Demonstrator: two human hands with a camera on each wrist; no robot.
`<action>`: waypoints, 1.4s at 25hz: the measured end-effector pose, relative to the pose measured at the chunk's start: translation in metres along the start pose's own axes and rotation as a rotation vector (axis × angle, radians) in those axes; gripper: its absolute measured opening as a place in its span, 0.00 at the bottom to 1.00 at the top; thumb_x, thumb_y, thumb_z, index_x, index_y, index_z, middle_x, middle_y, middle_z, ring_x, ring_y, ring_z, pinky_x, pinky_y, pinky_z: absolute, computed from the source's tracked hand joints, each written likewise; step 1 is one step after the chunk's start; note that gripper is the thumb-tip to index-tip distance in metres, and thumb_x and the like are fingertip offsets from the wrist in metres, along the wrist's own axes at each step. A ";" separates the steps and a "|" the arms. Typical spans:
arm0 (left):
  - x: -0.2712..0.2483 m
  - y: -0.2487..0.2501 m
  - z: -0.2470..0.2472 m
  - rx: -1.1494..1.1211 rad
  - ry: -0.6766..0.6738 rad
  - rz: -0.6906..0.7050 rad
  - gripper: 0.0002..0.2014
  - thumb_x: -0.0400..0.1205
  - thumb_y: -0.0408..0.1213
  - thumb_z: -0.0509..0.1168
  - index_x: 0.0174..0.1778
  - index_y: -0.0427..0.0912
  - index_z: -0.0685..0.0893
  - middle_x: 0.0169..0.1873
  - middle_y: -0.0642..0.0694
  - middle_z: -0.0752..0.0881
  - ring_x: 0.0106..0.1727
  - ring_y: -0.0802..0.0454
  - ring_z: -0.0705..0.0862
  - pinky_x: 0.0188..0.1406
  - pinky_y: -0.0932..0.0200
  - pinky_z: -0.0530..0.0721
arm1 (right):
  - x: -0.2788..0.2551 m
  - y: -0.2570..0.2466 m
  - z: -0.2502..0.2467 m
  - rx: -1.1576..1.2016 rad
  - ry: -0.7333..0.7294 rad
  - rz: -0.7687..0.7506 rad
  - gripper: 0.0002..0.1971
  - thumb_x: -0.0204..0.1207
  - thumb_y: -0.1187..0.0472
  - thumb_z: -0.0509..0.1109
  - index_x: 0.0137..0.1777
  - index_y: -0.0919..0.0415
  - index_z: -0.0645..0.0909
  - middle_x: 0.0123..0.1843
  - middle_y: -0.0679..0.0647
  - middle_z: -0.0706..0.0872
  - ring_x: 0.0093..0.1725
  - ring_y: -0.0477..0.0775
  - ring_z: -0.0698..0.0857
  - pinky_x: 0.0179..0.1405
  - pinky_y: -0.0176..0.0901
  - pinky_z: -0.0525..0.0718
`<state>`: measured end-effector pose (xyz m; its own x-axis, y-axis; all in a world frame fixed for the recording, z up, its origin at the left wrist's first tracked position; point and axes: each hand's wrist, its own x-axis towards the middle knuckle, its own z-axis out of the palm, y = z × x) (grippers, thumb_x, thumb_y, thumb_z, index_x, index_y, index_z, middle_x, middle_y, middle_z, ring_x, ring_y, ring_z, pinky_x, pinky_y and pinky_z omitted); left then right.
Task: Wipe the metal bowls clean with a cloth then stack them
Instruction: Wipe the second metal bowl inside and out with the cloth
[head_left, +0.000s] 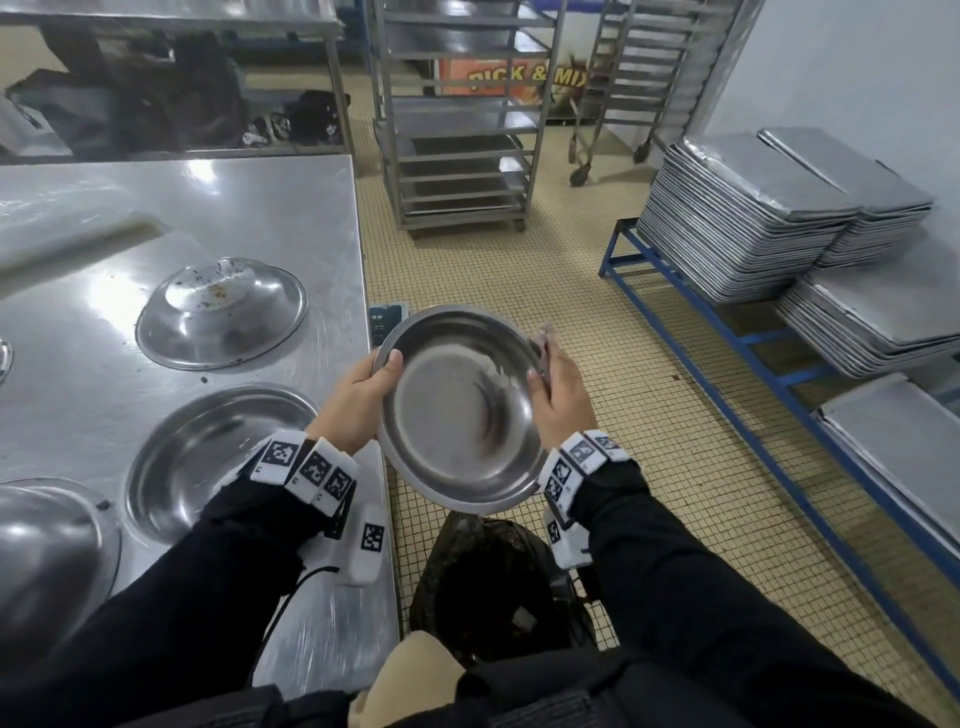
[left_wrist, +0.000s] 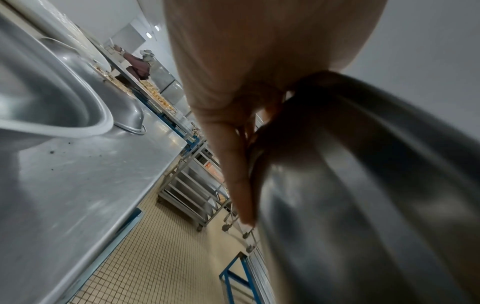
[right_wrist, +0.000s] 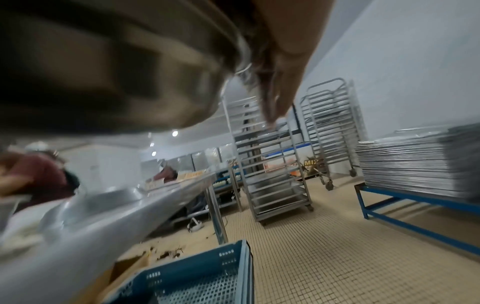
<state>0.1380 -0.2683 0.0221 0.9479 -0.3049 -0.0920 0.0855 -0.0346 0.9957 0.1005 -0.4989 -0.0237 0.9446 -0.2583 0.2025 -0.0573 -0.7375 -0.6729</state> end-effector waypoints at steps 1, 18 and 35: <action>0.002 0.000 -0.005 -0.023 -0.018 -0.029 0.15 0.84 0.49 0.59 0.58 0.46 0.84 0.54 0.34 0.88 0.58 0.34 0.85 0.65 0.37 0.80 | 0.001 -0.003 -0.008 0.119 -0.004 0.054 0.24 0.84 0.51 0.57 0.79 0.53 0.63 0.67 0.53 0.81 0.61 0.47 0.80 0.59 0.43 0.80; -0.028 -0.017 0.005 0.061 0.041 0.051 0.33 0.80 0.40 0.68 0.79 0.49 0.61 0.52 0.48 0.84 0.44 0.56 0.87 0.41 0.60 0.87 | -0.021 -0.037 0.003 0.569 0.241 0.379 0.05 0.83 0.55 0.63 0.54 0.52 0.78 0.46 0.47 0.86 0.46 0.47 0.86 0.49 0.45 0.86; -0.020 -0.004 -0.024 0.118 0.194 0.137 0.31 0.84 0.57 0.52 0.78 0.42 0.70 0.66 0.49 0.81 0.71 0.53 0.76 0.74 0.60 0.71 | -0.071 -0.062 0.065 -0.090 -0.436 -0.410 0.34 0.81 0.37 0.35 0.80 0.50 0.63 0.82 0.49 0.64 0.81 0.52 0.61 0.80 0.52 0.60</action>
<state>0.1260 -0.2391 0.0201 0.9903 -0.1266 0.0577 -0.0730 -0.1194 0.9902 0.0581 -0.3943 -0.0420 0.9399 0.3234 0.1093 0.3299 -0.7780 -0.5347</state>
